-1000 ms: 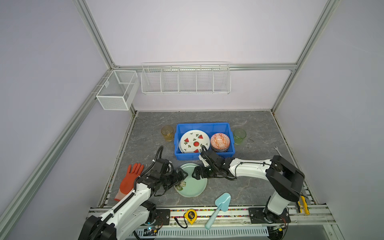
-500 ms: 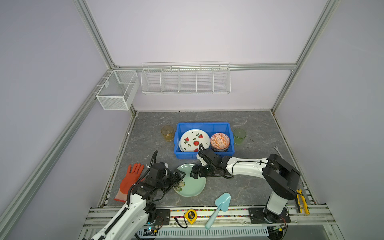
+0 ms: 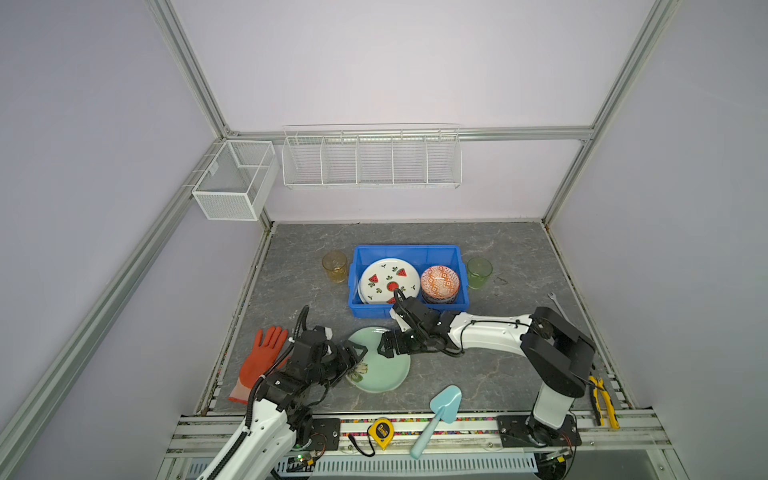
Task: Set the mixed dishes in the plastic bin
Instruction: 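Grip the green flower plate rim with both grippers and tilt it up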
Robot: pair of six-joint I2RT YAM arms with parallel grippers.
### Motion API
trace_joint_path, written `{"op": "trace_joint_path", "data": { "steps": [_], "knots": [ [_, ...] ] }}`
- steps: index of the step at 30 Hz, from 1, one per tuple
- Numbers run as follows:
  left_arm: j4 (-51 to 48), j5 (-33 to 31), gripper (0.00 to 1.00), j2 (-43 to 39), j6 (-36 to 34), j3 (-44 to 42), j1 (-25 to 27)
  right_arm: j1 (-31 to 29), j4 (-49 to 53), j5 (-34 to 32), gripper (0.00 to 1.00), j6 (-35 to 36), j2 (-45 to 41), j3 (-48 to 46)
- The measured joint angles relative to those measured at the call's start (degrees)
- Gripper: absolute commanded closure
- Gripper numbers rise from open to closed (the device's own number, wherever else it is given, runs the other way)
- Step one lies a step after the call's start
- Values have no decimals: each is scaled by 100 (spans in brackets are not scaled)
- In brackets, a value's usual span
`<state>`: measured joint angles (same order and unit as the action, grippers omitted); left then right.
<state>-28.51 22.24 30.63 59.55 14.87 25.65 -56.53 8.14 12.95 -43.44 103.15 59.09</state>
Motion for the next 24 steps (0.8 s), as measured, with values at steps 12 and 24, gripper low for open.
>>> {"op": "trace_joint_path", "data": {
  "steps": [12, 24],
  "knots": [
    [-151, -61, 59, 2, -2, 0, -4, 2, 17, -2, 6, 22, 4, 7],
    [-341, -140, 93, -7, 7, 2, -15, 20, 59, -9, 6, 72, 4, 9]
  ]
}}
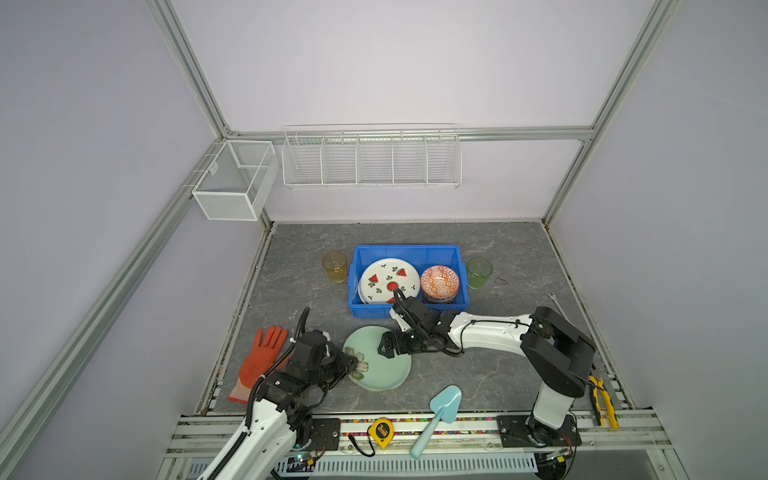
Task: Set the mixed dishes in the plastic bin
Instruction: 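Grip the green flower plate rim with both grippers and tilt it up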
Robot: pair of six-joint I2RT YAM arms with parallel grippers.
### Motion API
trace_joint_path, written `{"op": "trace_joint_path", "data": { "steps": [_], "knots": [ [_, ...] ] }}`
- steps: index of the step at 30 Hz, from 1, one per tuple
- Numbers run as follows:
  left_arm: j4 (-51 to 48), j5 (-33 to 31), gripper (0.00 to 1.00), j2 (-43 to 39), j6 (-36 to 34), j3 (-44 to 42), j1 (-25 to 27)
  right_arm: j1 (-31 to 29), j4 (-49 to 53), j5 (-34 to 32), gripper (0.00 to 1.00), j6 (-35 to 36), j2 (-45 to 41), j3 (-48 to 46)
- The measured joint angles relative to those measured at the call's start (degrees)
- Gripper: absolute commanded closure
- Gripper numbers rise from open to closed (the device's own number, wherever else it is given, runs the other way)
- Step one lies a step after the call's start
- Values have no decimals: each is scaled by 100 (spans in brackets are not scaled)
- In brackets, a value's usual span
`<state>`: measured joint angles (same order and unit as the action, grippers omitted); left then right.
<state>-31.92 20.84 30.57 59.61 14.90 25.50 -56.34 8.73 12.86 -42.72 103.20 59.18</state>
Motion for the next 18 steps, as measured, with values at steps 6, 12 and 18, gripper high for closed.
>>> {"op": "trace_joint_path", "data": {
  "steps": [6, 12, 18],
  "knots": [
    [149, 24, 100, -37, 9, 11, 0, 39, 39, -50, 6, 7, -22, 0],
    [326, 125, 100, 33, 35, 11, 0, 44, 85, -136, 6, 9, -116, -76],
    [669, 369, 100, 120, -13, 11, 2, 129, 391, -225, 7, 37, -542, -136]
  ]
}}
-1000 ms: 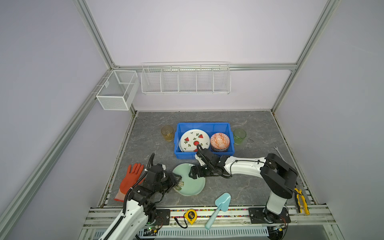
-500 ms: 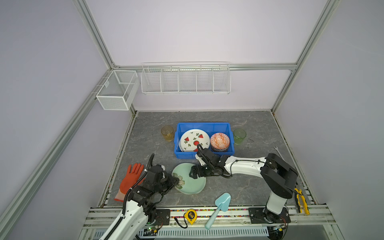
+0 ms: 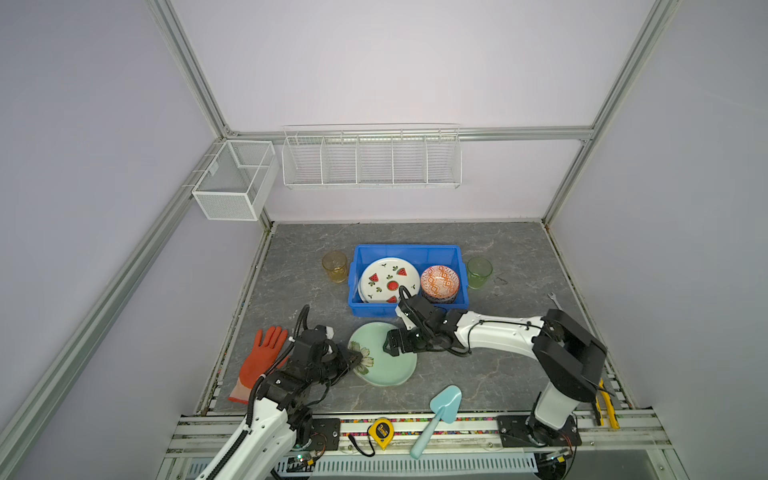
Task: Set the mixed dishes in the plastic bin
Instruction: 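Grip the green flower plate rim with both grippers and tilt it up, then lift the green flower plate off the table with both grippers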
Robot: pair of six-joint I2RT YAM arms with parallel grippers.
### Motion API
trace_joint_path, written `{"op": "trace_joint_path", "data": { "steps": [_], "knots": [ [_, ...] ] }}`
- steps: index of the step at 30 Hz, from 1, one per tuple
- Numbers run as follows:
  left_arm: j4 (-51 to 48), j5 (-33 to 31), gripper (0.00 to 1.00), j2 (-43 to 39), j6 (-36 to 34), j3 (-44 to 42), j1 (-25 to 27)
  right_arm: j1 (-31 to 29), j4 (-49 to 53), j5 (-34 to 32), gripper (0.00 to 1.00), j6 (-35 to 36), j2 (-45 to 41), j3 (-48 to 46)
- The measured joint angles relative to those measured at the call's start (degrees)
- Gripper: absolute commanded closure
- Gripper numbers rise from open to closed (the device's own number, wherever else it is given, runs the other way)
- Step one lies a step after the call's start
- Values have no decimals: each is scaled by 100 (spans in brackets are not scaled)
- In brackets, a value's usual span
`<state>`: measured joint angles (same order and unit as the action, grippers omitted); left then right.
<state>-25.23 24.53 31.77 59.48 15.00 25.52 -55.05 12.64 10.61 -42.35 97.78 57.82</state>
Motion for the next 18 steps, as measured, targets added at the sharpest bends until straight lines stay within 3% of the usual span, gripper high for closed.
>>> {"op": "trace_joint_path", "data": {
  "steps": [10, 18],
  "knots": [
    [1445, 866, 100, 898, -63, 219, -48, 417, 817, -306, 12, 168, -1384, -92],
    [2096, 1685, 100, 1943, -498, 815, -76, 1001, 1113, -352, 11, 243, -3224, -579]
  ]
}}
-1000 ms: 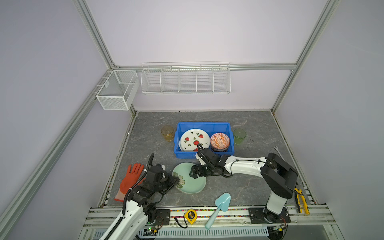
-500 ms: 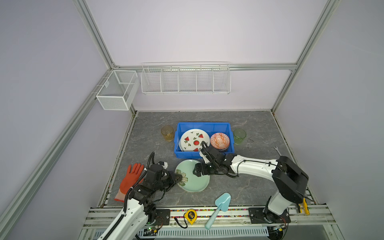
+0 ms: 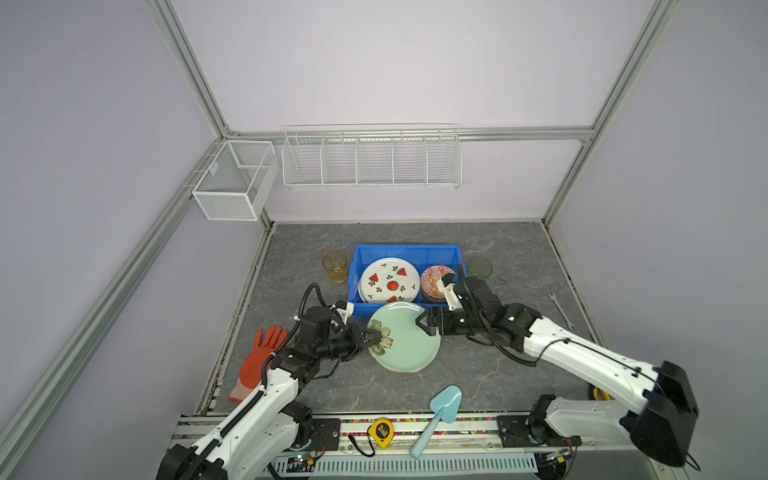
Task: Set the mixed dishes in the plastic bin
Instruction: 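Lift the green flower plate off the table with both grippers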
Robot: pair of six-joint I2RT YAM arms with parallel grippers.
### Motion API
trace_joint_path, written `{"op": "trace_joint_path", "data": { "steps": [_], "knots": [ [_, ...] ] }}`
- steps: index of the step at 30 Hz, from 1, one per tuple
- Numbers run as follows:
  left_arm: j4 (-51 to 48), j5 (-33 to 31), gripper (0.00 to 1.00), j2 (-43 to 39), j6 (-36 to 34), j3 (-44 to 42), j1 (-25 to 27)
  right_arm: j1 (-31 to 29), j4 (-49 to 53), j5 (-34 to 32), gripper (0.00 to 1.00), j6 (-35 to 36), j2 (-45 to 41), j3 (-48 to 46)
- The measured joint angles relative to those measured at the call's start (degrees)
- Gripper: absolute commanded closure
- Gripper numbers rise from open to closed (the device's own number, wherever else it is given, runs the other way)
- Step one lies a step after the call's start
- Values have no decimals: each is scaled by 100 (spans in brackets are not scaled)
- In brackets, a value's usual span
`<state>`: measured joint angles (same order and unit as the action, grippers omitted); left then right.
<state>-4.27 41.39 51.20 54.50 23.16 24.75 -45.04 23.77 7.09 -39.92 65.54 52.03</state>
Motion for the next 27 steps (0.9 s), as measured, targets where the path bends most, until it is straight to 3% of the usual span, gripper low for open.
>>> {"op": "trace_joint_path", "data": {
  "steps": [8, 18, 25, 27],
  "knots": [
    [522, 756, 100, 704, -337, 785, 0, 769, 247, 737, 9, 83, -1405, -479],
    [431, 1075, 100, 1012, -1246, 1698, 179, 1370, 439, 1746, 1, -81, -1941, -776],
    [387, 1110, 100, 1228, -1484, 1725, 341, 1460, 133, 2247, 13, -210, -1958, -776],
    [365, 1104, 100, 1250, -1515, 1725, 341, 1464, 24, 2352, 21, -249, -1910, -776]
  ]
}}
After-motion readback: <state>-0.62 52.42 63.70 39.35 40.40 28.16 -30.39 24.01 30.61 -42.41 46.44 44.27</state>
